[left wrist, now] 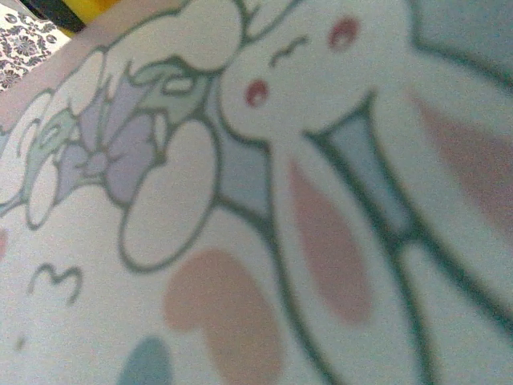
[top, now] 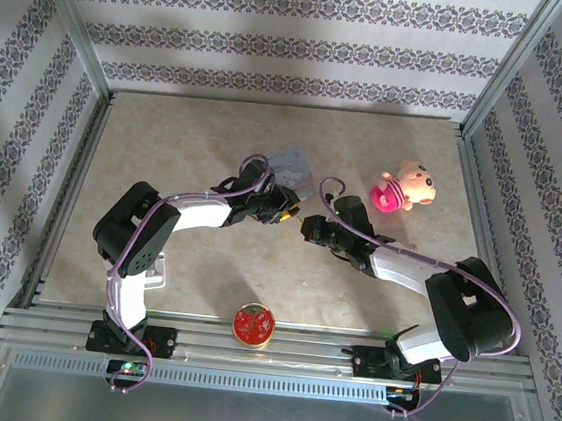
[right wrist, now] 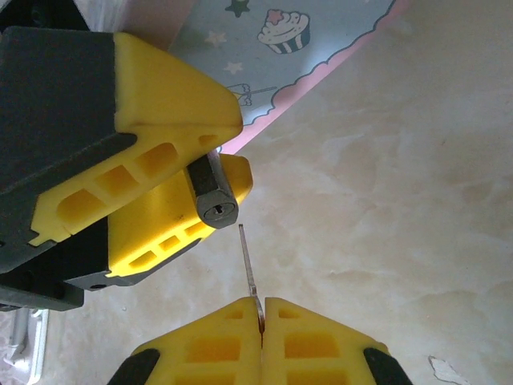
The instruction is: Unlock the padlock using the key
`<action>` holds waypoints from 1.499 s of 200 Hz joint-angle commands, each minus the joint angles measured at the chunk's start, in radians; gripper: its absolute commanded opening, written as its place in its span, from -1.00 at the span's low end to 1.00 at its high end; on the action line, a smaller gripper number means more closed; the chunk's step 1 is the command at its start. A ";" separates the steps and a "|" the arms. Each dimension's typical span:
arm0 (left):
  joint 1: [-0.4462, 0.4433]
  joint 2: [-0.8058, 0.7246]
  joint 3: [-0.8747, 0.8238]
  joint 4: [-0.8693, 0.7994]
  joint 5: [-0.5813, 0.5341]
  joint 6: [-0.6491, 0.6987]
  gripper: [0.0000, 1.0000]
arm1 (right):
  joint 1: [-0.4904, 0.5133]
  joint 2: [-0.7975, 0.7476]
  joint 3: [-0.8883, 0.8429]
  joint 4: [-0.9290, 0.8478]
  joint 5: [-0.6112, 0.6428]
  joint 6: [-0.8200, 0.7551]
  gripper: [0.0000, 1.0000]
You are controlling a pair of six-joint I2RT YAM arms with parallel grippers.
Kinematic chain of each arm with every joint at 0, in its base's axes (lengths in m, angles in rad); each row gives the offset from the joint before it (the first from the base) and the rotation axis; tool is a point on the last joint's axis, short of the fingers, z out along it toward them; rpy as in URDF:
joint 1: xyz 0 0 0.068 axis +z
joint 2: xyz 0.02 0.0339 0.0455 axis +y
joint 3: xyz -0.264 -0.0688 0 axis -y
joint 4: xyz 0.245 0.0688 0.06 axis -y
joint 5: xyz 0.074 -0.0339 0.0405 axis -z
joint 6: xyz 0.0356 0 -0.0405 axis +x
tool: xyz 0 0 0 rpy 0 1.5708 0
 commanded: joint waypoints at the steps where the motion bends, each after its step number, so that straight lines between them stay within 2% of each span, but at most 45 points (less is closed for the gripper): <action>1: -0.013 0.018 -0.029 -0.052 0.110 -0.077 -1.00 | 0.007 0.007 0.015 0.032 -0.022 -0.033 -1.00; 58: -0.012 0.026 -0.038 -0.036 0.116 -0.092 -1.00 | 0.035 -0.029 0.006 0.009 0.108 -0.104 -1.00; 97: -0.013 0.028 -0.040 -0.032 0.117 -0.095 -1.00 | 0.043 -0.044 0.007 0.011 0.137 -0.109 -1.00; 300: -0.013 0.037 -0.043 -0.009 0.127 -0.107 -1.00 | 0.074 0.009 0.052 -0.014 0.169 -0.117 -1.00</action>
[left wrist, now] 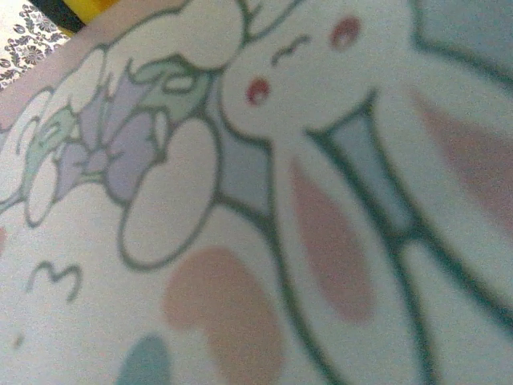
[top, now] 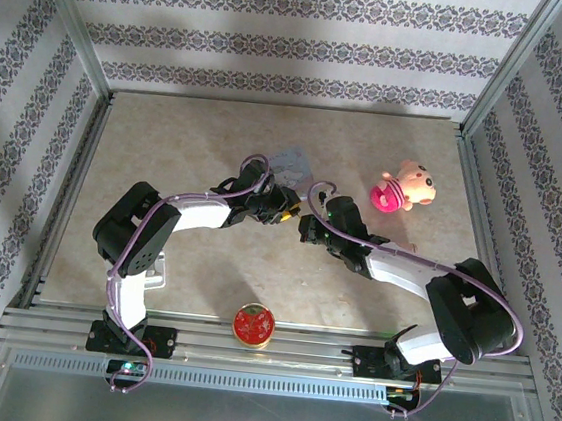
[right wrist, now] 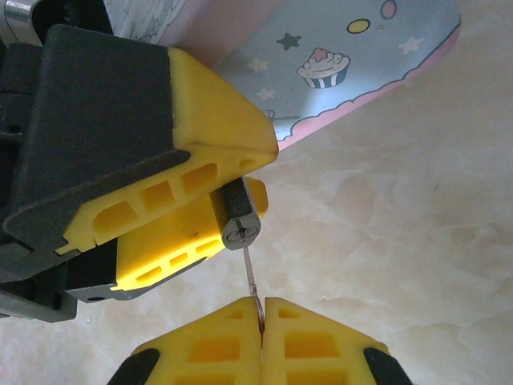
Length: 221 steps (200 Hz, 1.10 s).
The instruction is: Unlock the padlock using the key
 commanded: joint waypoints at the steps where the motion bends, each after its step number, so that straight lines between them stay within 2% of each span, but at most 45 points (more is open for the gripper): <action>1: -0.013 0.037 -0.031 -0.040 0.110 -0.105 -1.00 | 0.008 0.015 0.026 0.003 0.024 -0.011 -1.00; 99: -0.014 0.043 -0.026 -0.052 0.113 -0.101 -1.00 | 0.015 0.057 0.074 -0.001 0.030 0.000 -1.00; 161: -0.014 0.044 -0.024 -0.070 0.117 -0.095 -1.00 | 0.021 0.021 0.107 -0.066 0.120 0.036 -1.00; 221: -0.014 0.044 -0.012 -0.077 0.119 -0.095 -1.00 | 0.021 0.000 0.120 -0.087 0.152 0.065 -1.00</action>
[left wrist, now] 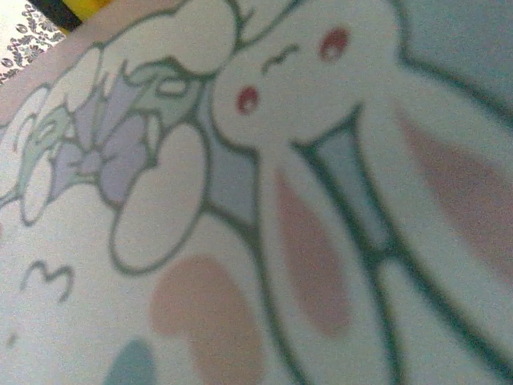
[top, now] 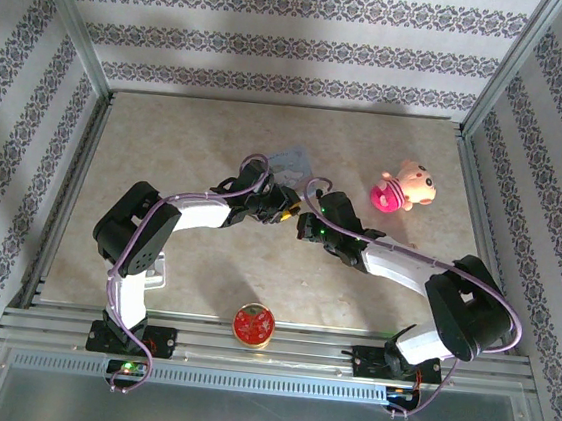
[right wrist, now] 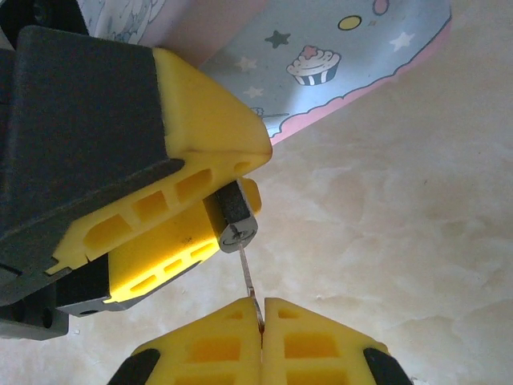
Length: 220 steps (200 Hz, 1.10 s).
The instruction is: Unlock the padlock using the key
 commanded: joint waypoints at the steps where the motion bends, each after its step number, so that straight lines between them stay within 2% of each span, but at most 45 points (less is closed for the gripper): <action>1: -0.016 0.041 -0.012 -0.082 0.116 -0.093 -1.00 | 0.003 -0.017 0.048 0.028 0.089 0.033 -1.00; 78: -0.025 0.050 0.001 -0.090 0.128 -0.085 -1.00 | 0.004 0.008 0.100 0.048 0.072 0.046 -1.00; 154: -0.032 0.058 0.006 -0.088 0.141 -0.082 -1.00 | -0.071 0.091 0.136 0.121 -0.180 0.144 -1.00; 204: -0.032 0.059 -0.003 -0.078 0.149 -0.083 -1.00 | -0.110 0.091 0.133 0.142 -0.235 0.131 -1.00; 220: -0.032 0.060 -0.006 -0.072 0.151 -0.084 -1.00 | -0.127 0.116 0.130 0.171 -0.287 0.144 -1.00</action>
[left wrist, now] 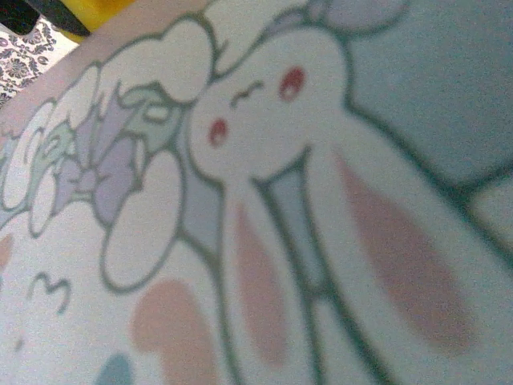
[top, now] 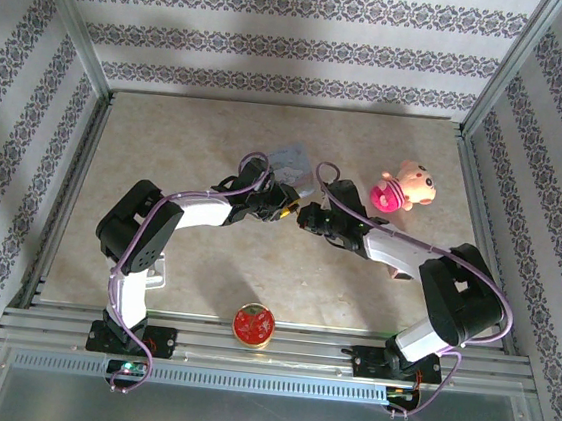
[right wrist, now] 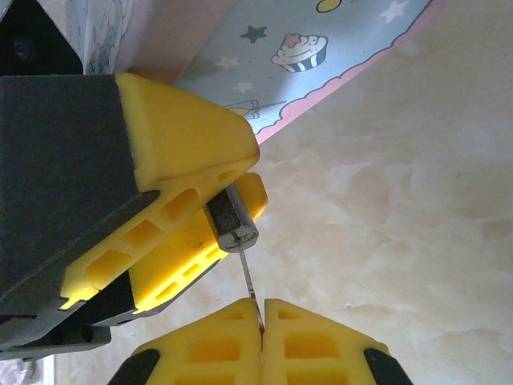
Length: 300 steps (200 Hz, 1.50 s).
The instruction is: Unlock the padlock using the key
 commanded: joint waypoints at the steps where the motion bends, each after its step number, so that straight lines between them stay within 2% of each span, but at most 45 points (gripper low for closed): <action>1: -0.037 0.039 -0.027 -0.074 0.184 -0.084 -1.00 | -0.026 0.035 0.047 0.207 -0.067 0.033 -1.00; 36: -0.037 0.043 -0.022 -0.086 0.193 -0.080 -1.00 | -0.042 0.082 0.055 0.240 -0.149 0.036 -1.00; 131: -0.037 0.037 -0.019 -0.140 0.217 -0.055 -1.00 | -0.080 0.091 0.041 0.246 -0.141 0.002 -1.00; 159: -0.037 0.031 -0.009 -0.181 0.238 -0.048 -1.00 | -0.086 0.079 0.062 0.198 -0.144 -0.024 -1.00; 215: -0.036 0.013 0.029 -0.282 0.246 -0.025 -1.00 | -0.100 0.061 0.081 0.140 -0.236 -0.071 -1.00; 261: -0.035 0.006 0.085 -0.400 0.249 0.032 -1.00 | -0.121 0.012 0.070 0.050 -0.209 -0.138 -1.00; 300: -0.035 -0.003 0.088 -0.407 0.249 0.026 -1.00 | -0.134 -0.007 0.063 0.015 -0.212 -0.162 -1.00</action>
